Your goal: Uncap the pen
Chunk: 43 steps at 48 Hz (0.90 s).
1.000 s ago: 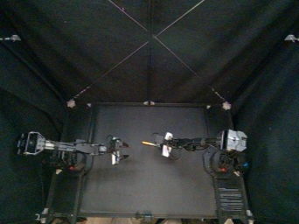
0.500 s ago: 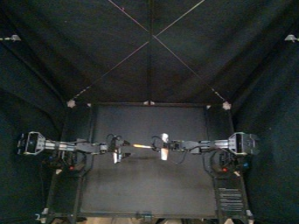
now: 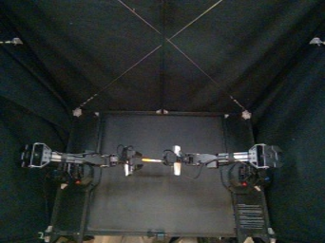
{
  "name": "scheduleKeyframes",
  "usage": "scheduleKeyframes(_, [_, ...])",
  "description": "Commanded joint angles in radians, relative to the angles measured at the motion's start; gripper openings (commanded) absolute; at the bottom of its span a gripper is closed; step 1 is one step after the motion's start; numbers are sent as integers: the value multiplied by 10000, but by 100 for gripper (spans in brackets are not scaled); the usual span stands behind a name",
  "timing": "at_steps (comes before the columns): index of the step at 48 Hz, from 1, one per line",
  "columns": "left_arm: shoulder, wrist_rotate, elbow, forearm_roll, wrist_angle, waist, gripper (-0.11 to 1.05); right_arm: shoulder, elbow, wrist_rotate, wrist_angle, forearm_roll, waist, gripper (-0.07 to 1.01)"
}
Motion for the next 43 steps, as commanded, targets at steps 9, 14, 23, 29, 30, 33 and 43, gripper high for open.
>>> scheduleKeyframes(9, [184,46,-445,-15,-107,31,81,-445,-291,46,-92,-107,77,48])
scheduleKeyframes(14, [184,46,-491,0,-107,46,72,-445,-261,46,-92,-107,77,48])
scheduleKeyframes(23, [199,46,-430,0,-107,31,52,-460,-261,46,-92,-107,77,48])
scheduleKeyframes(29, [184,46,-399,0,-107,31,41,-506,-184,46,-92,-107,61,48])
scheduleKeyframes(30, [169,46,-399,0,-107,31,40,-522,-169,46,-92,-107,46,48])
scheduleKeyframes(33, [138,46,-368,0,-107,31,37,-614,-77,46,-107,-107,46,48])
scheduleKeyframes(43, [-77,46,-138,0,-107,31,37,-1166,476,77,-107,-61,31,48])
